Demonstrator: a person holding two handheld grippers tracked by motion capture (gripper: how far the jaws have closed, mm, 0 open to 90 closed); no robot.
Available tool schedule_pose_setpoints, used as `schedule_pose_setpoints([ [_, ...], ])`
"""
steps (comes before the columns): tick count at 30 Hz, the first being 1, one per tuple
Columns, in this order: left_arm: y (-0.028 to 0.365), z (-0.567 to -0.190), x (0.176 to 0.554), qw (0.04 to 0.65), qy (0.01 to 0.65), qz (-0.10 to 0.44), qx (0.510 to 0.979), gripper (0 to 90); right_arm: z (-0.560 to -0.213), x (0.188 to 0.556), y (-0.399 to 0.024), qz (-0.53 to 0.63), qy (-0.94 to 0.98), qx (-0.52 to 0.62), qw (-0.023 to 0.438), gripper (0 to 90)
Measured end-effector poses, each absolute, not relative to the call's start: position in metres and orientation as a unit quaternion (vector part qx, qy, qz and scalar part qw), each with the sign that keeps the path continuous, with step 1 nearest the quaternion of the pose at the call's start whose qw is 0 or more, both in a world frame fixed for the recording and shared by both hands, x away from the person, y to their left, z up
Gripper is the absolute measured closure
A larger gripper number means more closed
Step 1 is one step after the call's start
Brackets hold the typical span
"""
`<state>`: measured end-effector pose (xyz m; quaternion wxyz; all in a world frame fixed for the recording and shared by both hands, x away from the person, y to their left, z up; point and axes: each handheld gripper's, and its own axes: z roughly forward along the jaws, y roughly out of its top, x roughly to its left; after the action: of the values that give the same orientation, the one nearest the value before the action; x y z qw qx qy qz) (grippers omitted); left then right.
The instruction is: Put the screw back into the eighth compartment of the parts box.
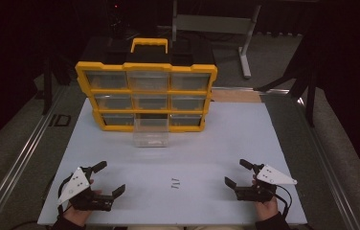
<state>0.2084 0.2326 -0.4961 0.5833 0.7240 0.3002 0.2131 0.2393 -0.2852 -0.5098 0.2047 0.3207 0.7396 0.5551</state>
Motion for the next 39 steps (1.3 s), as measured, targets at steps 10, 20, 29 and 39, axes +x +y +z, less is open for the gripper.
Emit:
schedule_pose_setpoints([
  [10, 0.226, -0.460, 0.208, 0.588, 0.286, 0.202, 0.729, 0.1, -0.509, 0.243, -0.279, 0.556, 0.741, 0.315, 0.206, 10.5],
  [20, 0.205, -0.426, 0.229, 0.600, 0.254, 0.185, 0.736, 0.1, -0.509, 0.245, -0.276, 0.556, 0.744, 0.310, 0.202, 10.5],
  [29, 0.174, -0.419, 0.253, 0.590, 0.228, 0.160, 0.758, 0.1, -0.509, 0.245, -0.277, 0.558, 0.742, 0.312, 0.202, 10.5],
  [39, 0.133, -0.428, 0.278, 0.562, 0.205, 0.143, 0.788, 5.2, -0.509, 0.244, -0.277, 0.556, 0.744, 0.312, 0.199, 10.5],
])
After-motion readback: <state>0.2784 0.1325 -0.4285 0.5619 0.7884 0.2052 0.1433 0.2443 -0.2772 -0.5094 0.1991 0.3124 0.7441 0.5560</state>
